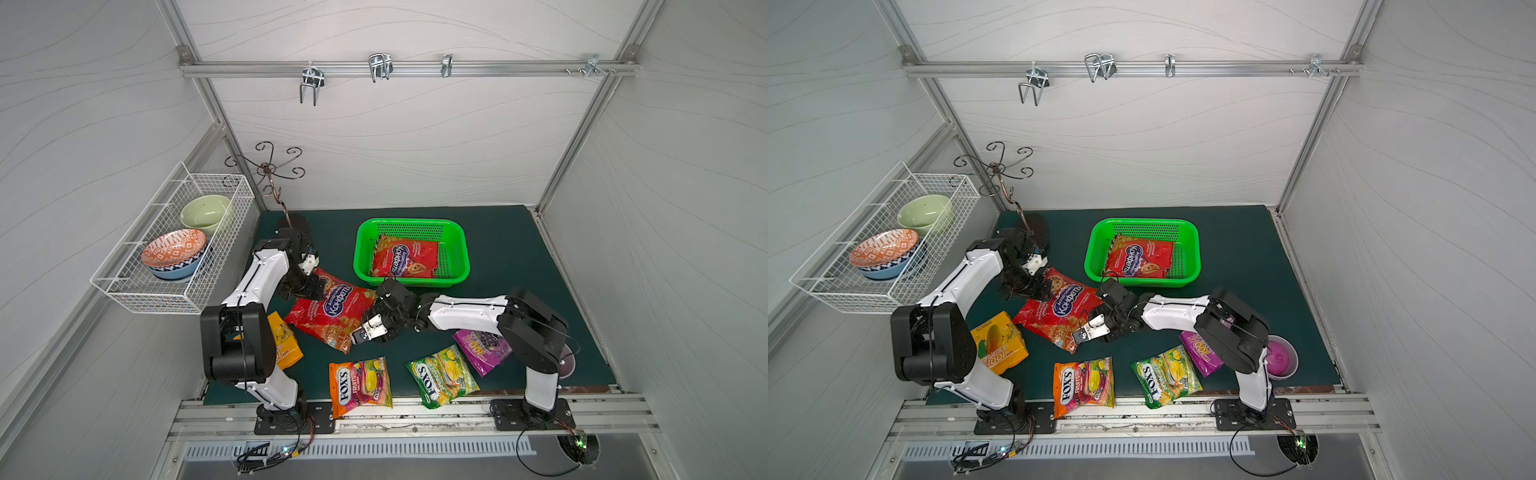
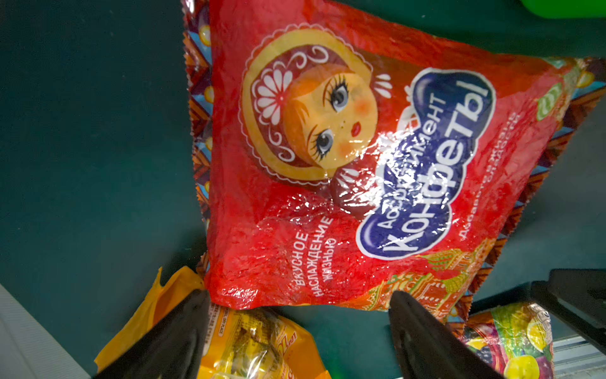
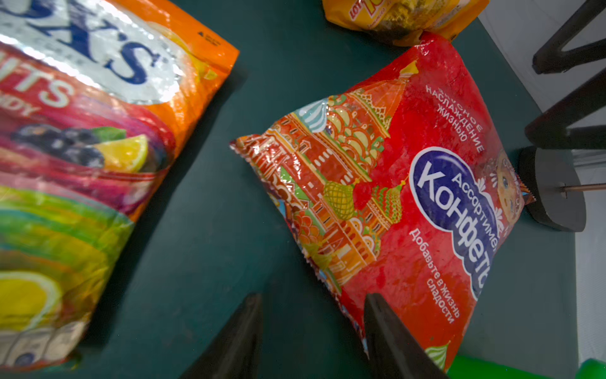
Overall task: Put the candies in the basket
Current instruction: Pick up the candy at the center of the board.
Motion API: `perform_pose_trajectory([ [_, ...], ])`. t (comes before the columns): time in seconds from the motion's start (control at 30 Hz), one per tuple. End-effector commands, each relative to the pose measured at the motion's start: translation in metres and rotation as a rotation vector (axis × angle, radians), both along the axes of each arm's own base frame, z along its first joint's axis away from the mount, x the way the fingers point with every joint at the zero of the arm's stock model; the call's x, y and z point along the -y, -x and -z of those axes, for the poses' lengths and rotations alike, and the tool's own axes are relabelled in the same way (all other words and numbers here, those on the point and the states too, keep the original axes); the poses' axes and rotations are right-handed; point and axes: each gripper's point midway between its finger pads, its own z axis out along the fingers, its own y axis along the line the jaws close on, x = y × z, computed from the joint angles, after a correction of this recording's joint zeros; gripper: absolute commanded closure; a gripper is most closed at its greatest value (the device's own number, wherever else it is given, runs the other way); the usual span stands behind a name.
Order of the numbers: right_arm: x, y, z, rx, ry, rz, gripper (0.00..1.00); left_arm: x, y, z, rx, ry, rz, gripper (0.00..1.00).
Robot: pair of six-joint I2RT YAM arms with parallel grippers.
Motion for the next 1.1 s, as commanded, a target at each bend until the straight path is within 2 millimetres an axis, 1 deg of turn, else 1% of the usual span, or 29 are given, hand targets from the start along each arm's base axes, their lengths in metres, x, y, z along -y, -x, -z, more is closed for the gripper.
perform_pose_trajectory([
  [0.0,-0.010,-0.011,0.001,0.024,-0.033,-0.008,0.58,-0.007,-0.016,-0.008,0.032,-0.023,-0.026,0.11],
  [0.07,-0.009,-0.012,0.007,0.020,-0.011,-0.013,0.67,-0.008,-0.016,-0.006,0.025,-0.025,-0.028,0.11],
  [0.1,-0.008,-0.014,0.009,0.018,-0.002,-0.011,0.68,-0.008,-0.016,-0.006,0.023,-0.025,-0.028,0.11],
  [0.23,-0.003,-0.018,0.024,0.035,0.035,-0.018,0.68,-0.009,-0.016,-0.005,0.022,-0.027,-0.031,0.11],
  [0.37,-0.003,-0.021,0.039,0.048,0.074,-0.020,0.67,-0.008,-0.015,-0.004,0.018,-0.022,-0.026,0.11],
  [0.53,-0.007,-0.029,0.049,0.082,0.087,-0.007,0.66,-0.005,-0.014,-0.006,0.021,-0.008,-0.017,0.09],
  [0.6,-0.009,-0.035,0.054,0.112,0.093,0.004,0.71,-0.005,-0.014,-0.007,0.027,-0.006,-0.013,0.08],
  [0.63,-0.010,-0.038,0.057,0.127,0.090,0.009,0.76,-0.005,-0.013,-0.007,0.027,-0.004,-0.013,0.08],
  [0.7,-0.012,-0.044,0.061,0.165,0.077,0.023,0.94,-0.005,-0.013,-0.006,0.024,-0.006,-0.014,0.08],
  [0.73,-0.014,-0.046,0.060,0.188,0.065,0.027,1.00,-0.005,-0.013,-0.006,0.022,-0.006,-0.013,0.08],
  [0.8,-0.018,-0.050,0.052,0.247,0.020,0.038,1.00,-0.005,-0.013,-0.006,0.020,-0.008,-0.012,0.08],
  [0.87,-0.021,-0.050,0.039,0.289,-0.018,0.030,1.00,-0.006,-0.012,-0.006,0.020,-0.008,-0.013,0.08],
  [1.0,-0.022,-0.043,0.000,0.310,-0.087,0.003,1.00,-0.006,-0.016,-0.010,0.032,-0.008,-0.013,0.08],
  [1.07,-0.023,-0.041,-0.024,0.326,-0.130,-0.016,1.00,-0.005,-0.018,-0.017,0.047,-0.001,-0.007,0.08],
])
